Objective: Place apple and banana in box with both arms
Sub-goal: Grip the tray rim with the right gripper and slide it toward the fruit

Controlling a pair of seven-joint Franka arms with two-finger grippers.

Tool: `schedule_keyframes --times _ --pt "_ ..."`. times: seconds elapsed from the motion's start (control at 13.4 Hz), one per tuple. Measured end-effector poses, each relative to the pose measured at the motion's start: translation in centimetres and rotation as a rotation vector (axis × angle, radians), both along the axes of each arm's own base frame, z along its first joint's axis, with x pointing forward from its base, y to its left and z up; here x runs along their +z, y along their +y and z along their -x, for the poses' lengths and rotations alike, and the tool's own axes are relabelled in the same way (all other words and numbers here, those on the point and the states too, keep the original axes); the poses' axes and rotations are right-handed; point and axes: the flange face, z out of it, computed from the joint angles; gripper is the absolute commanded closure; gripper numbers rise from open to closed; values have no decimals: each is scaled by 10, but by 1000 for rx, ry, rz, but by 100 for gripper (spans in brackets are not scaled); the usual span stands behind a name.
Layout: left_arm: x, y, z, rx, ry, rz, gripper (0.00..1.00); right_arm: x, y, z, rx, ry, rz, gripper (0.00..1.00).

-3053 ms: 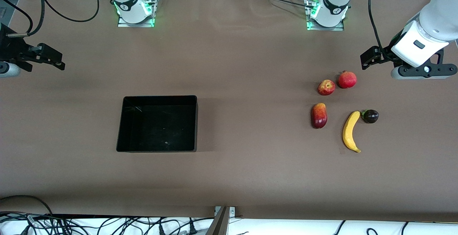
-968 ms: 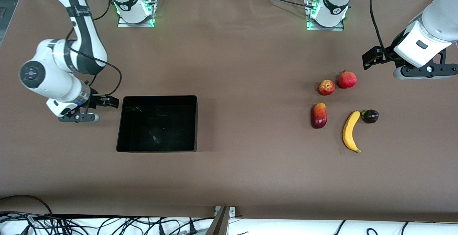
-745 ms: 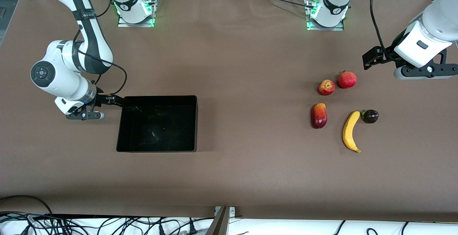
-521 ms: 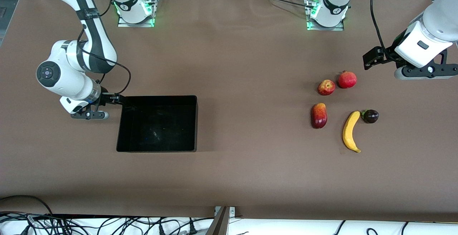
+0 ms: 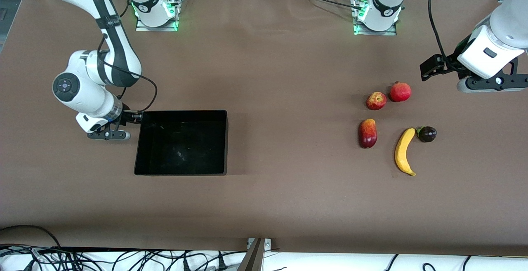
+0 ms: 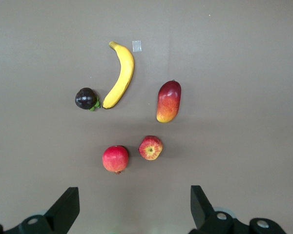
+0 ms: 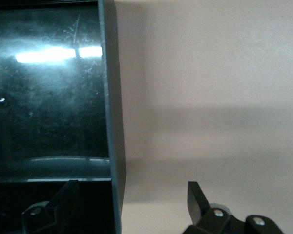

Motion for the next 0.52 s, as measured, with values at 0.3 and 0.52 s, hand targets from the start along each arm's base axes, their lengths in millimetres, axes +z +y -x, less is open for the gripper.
schedule_keyframes --times 0.3,0.52 --pt "0 3 0 5 0 0 0 -16 6 1 -14 9 -13 89" --pt "-1 5 1 10 13 -2 0 -16 7 0 -16 7 -15 100"
